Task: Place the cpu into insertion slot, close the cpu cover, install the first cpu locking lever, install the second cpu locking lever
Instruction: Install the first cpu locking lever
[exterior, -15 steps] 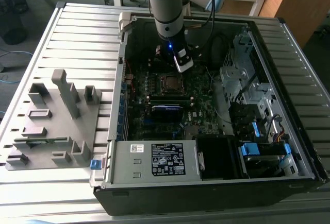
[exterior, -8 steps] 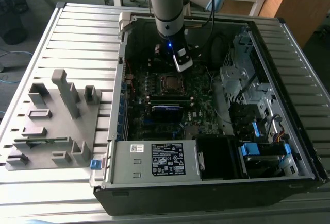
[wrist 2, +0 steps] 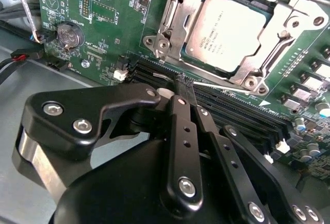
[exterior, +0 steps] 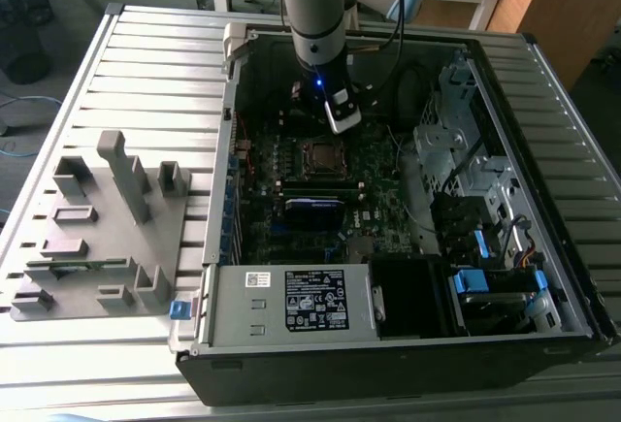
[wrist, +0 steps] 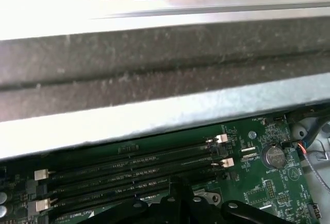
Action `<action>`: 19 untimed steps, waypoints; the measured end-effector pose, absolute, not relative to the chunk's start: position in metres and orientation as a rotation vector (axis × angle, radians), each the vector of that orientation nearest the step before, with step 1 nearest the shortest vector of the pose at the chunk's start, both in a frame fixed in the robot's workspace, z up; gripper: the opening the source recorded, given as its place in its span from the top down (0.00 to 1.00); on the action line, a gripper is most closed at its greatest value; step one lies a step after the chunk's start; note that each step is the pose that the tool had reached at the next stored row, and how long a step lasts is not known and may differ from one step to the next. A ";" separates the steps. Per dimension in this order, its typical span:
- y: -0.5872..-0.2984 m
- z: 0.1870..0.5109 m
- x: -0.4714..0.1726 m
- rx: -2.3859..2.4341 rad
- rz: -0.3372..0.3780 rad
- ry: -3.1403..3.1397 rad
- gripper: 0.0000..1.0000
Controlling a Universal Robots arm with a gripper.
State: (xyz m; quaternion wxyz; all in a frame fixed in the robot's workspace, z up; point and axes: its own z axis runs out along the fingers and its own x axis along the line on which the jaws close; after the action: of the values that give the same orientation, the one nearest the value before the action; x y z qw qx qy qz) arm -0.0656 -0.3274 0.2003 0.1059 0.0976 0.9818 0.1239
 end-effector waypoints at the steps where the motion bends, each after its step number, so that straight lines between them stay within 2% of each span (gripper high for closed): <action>1: -0.327 0.200 -0.066 0.293 0.365 2.892 0.89; 19: -0.325 0.199 -0.066 0.416 0.358 2.868 0.89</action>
State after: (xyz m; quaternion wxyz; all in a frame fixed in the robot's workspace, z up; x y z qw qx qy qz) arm -0.0656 -0.3251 0.1988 0.1107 0.1416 0.9761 0.1218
